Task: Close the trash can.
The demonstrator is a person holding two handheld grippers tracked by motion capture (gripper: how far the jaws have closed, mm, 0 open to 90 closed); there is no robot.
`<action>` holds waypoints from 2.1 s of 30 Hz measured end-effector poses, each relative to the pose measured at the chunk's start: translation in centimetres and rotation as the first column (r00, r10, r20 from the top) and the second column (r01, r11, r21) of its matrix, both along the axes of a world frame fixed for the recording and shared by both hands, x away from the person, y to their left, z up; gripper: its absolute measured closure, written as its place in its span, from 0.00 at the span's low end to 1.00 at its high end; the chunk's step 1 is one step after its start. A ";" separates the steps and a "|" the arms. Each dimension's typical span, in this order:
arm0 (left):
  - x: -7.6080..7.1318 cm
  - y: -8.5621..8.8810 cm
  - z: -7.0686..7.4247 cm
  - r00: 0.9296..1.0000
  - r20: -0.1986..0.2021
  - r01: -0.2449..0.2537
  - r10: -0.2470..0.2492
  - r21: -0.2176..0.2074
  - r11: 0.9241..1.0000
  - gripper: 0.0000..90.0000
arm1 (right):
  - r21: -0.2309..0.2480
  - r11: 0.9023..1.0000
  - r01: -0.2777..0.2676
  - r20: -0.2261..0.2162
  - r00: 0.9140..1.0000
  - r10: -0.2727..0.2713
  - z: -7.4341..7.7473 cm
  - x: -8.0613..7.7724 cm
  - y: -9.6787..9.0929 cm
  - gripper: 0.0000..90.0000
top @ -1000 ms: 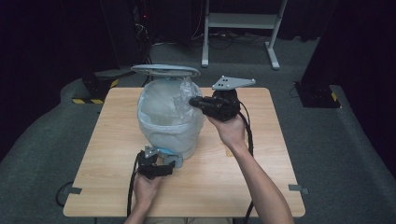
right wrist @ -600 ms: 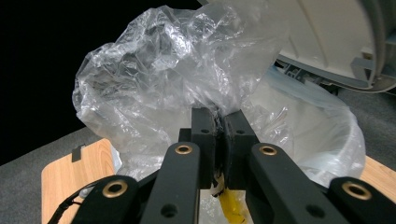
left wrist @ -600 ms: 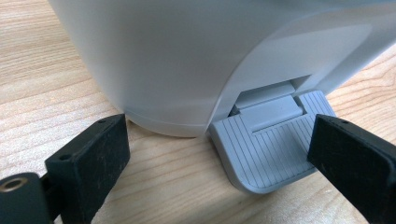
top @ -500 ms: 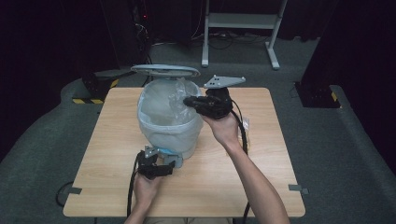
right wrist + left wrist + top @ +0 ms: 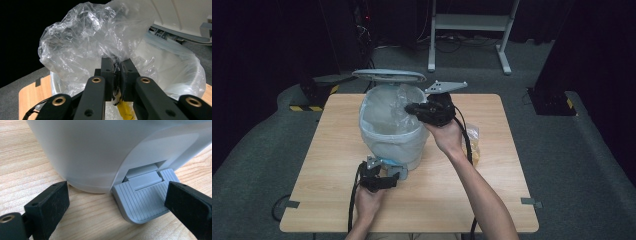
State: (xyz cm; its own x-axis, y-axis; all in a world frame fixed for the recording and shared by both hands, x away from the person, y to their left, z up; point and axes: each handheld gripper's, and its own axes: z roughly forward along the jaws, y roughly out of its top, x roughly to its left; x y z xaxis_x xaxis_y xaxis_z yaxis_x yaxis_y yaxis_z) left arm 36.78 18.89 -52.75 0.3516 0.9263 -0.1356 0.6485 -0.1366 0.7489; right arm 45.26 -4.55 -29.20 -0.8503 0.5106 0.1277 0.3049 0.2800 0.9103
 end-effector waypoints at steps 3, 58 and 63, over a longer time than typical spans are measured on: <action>0.0 0.0 0.0 1.000 0.000 0.000 0.000 0.000 1.000 0.07 | 0.002 1.000 0.002 -0.009 1.000 -0.001 -0.2 0.2 0.1 0.91; 0.0 0.0 0.0 1.000 0.001 -0.001 0.001 0.000 1.000 0.06 | -0.037 0.999 0.039 -0.010 0.999 -0.039 -1.1 0.1 0.0 0.46; 0.0 0.0 0.0 1.000 0.001 -0.001 0.001 0.000 1.000 0.06 | -0.006 0.999 0.047 0.005 0.999 -0.047 -0.7 -0.3 -1.2 0.46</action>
State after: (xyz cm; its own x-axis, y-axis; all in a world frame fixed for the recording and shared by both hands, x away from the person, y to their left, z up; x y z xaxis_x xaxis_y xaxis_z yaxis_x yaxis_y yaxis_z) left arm 36.78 18.90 -52.76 0.3511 0.9265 -0.1353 0.6481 -0.1362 0.7493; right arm 44.94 -5.75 -29.93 -0.8261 0.5506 0.1203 0.3130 0.2708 0.9103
